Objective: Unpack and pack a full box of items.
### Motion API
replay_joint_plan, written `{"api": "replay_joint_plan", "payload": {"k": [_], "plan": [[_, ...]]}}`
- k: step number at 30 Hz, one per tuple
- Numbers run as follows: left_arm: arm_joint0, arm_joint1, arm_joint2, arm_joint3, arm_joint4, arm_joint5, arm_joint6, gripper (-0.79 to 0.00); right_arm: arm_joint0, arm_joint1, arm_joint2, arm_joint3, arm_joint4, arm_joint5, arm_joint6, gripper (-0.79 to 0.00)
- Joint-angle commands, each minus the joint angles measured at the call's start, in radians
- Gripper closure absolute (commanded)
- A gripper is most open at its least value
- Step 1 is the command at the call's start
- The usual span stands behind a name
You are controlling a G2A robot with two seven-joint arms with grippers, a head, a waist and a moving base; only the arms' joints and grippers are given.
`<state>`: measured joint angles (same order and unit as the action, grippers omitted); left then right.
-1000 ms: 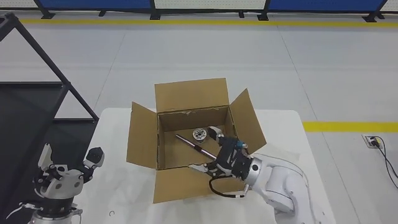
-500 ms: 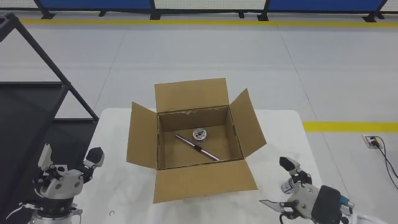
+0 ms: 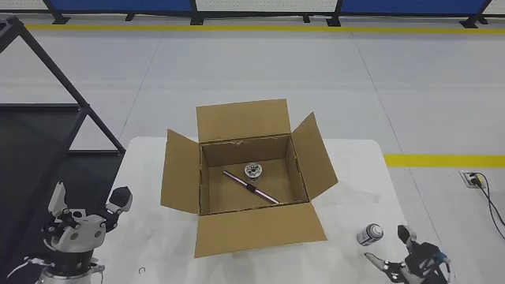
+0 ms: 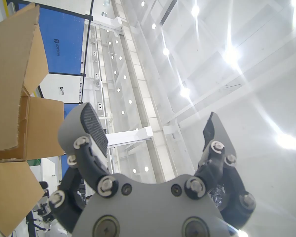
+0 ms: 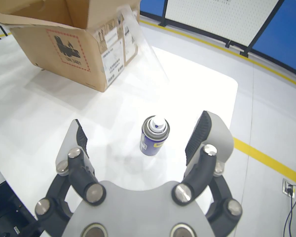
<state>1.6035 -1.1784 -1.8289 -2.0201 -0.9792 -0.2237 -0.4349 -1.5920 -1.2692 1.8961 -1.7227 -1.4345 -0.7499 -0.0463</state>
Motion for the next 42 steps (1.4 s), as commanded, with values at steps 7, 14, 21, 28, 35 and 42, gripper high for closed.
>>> {"api": "replay_joint_plan", "payload": {"k": [7,14,21,28,35,42], "plan": [[0.0,0.0,0.0,0.0,0.0,0.0,0.0,-0.785,0.101,0.012,-0.032,0.094,-0.004,0.049,0.128,-0.785],[0.0,0.0,0.0,0.0,0.0,0.0,0.0,-0.785,0.134,0.02,-0.059,0.132,-0.01,0.072,0.193,-0.283],[0.0,0.0,0.0,0.0,0.0,0.0,0.0,-0.785,0.133,0.028,-0.083,0.127,-0.003,0.068,0.179,0.0],[0.0,0.0,0.0,0.0,0.0,0.0,0.0,-0.785,0.105,0.037,-0.066,0.031,0.021,0.043,0.082,0.0],[0.0,0.0,0.0,0.0,0.0,0.0,0.0,-0.785,0.078,0.042,-0.063,-0.227,0.043,0.056,0.012,0.0],[0.0,0.0,0.0,0.0,0.0,0.0,0.0,-0.785,0.128,0.044,-0.186,-0.523,0.001,0.1,0.049,0.0]]}}
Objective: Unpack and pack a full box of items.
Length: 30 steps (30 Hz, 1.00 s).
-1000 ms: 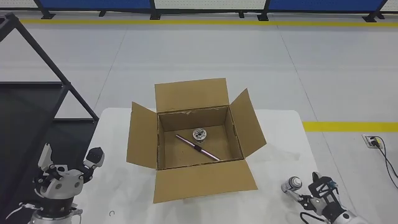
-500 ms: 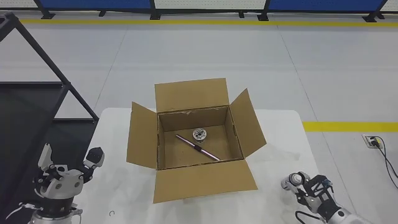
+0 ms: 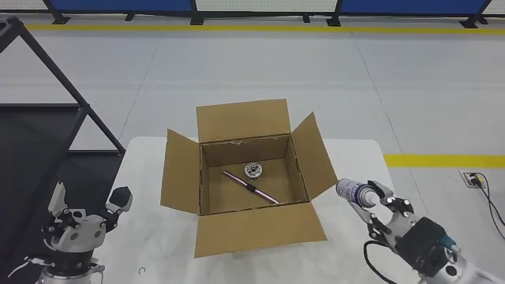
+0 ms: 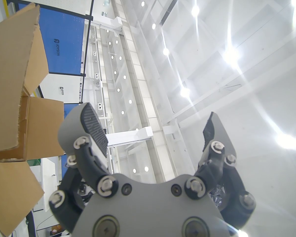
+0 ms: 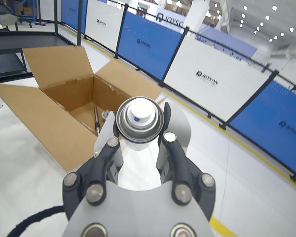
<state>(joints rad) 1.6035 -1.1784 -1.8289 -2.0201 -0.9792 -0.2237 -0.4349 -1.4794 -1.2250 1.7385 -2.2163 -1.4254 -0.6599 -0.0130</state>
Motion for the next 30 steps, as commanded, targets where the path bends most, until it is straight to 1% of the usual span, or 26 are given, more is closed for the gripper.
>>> {"api": "replay_joint_plan", "payload": {"k": [1,4,5,8,9,10,12,14,17,20,21,23,30], "plan": [[0.0,0.0,0.0,0.0,0.0,0.0,0.0,-0.785,0.027,0.0,-0.05,-0.043,-0.014,0.01,0.028,0.0],[0.0,0.0,0.0,0.0,0.0,0.0,0.0,-0.785,0.108,0.0,-0.164,-0.069,-0.039,0.014,0.103,0.0],[0.0,0.0,0.0,0.0,0.0,0.0,0.0,-0.785,0.126,-0.001,-0.192,-0.066,-0.034,0.012,0.116,0.0],[0.0,0.0,0.0,0.0,0.0,0.0,0.0,-0.785,0.223,-0.007,-0.306,-0.028,-0.047,0.045,0.207,0.0],[0.0,0.0,0.0,0.0,0.0,0.0,0.0,-0.785,0.271,-0.011,-0.361,0.008,-0.035,0.047,0.247,0.0],[0.0,0.0,0.0,0.0,0.0,0.0,0.0,-0.785,0.296,-0.013,-0.386,0.027,-0.034,0.052,0.269,0.0],[0.0,0.0,0.0,0.0,0.0,0.0,0.0,-0.785,0.386,-0.024,-0.48,0.108,-0.039,0.082,0.337,0.0],[0.0,0.0,0.0,0.0,0.0,0.0,0.0,-0.785,0.446,-0.034,-0.541,0.174,-0.025,0.109,0.365,0.0],[0.0,0.0,0.0,0.0,0.0,0.0,0.0,-0.785,0.561,-0.055,-0.63,0.317,-0.022,0.194,0.412,0.0],[0.0,0.0,0.0,0.0,0.0,0.0,0.0,-0.785,0.632,-0.073,-0.683,0.439,-0.018,0.272,0.432,0.0],[0.0,0.0,0.0,0.0,0.0,0.0,0.0,-0.785,0.659,-0.082,-0.709,0.487,-0.012,0.299,0.423,0.0],[0.0,0.0,0.0,0.0,0.0,0.0,0.0,-0.785,0.683,-0.09,-0.727,0.54,0.005,0.318,0.415,0.0],[0.0,0.0,0.0,0.0,0.0,0.0,0.0,-0.785,0.683,-0.09,-0.727,0.54,0.005,0.318,0.415,0.0]]}}
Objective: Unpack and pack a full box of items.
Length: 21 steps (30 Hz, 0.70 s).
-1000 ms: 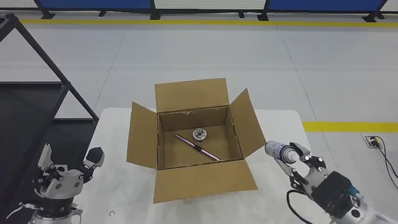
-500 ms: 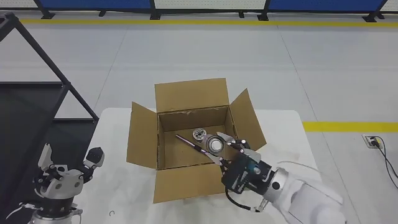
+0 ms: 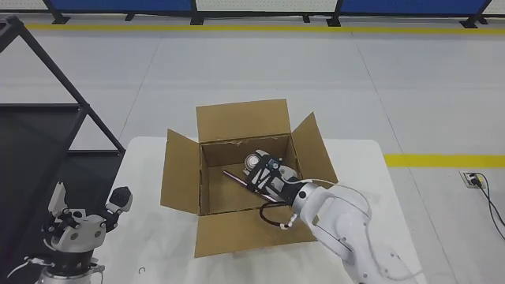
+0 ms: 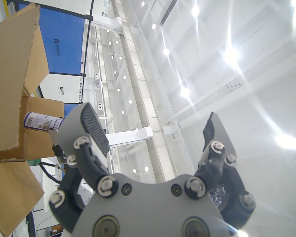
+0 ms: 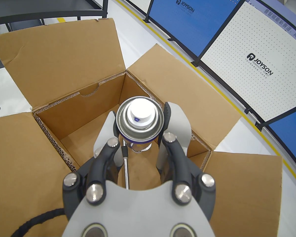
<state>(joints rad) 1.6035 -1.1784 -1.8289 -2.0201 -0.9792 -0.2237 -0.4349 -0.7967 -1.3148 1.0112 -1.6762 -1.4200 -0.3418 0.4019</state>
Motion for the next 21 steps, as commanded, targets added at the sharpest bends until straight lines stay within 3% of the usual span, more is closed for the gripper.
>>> {"api": "replay_joint_plan", "payload": {"k": [1,6,10,12,21], "plan": [[0.0,0.0,0.0,0.0,0.0,0.0,0.0,-0.785,0.0,0.0,0.0,0.0,0.0,0.0,0.0,0.0],[0.0,0.0,0.0,0.0,0.0,0.0,0.0,-0.785,0.0,0.0,0.0,0.0,0.0,0.0,0.0,0.0],[0.0,0.0,0.0,0.0,0.0,0.0,0.0,-0.785,0.034,-0.016,-0.04,0.073,-0.028,0.101,0.093,0.0],[0.0,0.0,0.0,0.0,0.0,0.0,0.0,-0.785,0.087,-0.035,-0.084,0.151,-0.044,0.17,0.163,0.0],[0.0,0.0,0.0,0.0,0.0,0.0,0.0,-0.785,0.251,-0.108,-0.198,0.452,0.006,0.288,0.271,0.0]]}}
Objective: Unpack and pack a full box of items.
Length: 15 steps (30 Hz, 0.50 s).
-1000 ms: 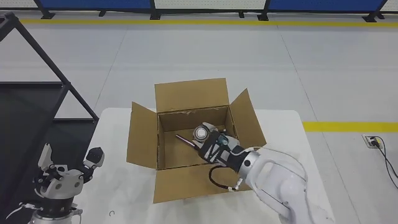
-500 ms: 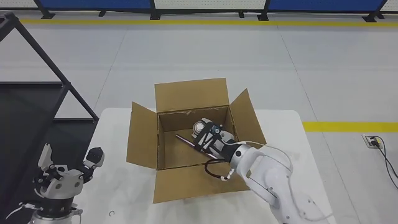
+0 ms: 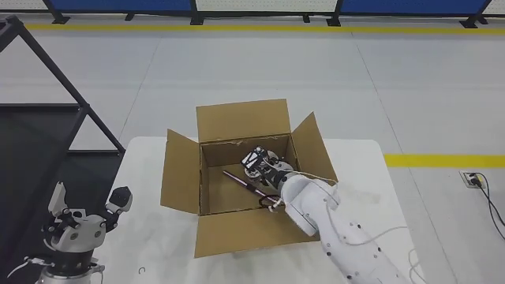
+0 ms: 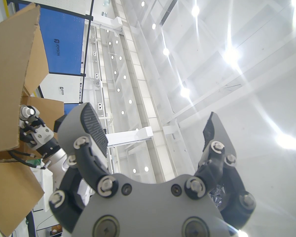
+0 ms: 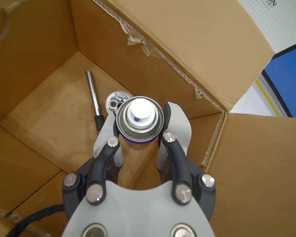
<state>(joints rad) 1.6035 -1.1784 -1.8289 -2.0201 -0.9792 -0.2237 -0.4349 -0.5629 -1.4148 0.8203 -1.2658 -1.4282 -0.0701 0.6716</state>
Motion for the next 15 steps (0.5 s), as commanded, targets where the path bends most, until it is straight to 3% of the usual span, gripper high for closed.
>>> {"api": "replay_joint_plan", "payload": {"k": [1,15], "plan": [[0.0,0.0,0.0,0.0,0.0,0.0,0.0,-0.785,0.025,-0.013,-0.013,0.063,0.021,0.021,0.001,0.0],[0.0,0.0,0.0,0.0,0.0,0.0,0.0,-0.785,0.108,-0.08,-0.041,0.315,0.122,0.035,-0.051,0.0]]}}
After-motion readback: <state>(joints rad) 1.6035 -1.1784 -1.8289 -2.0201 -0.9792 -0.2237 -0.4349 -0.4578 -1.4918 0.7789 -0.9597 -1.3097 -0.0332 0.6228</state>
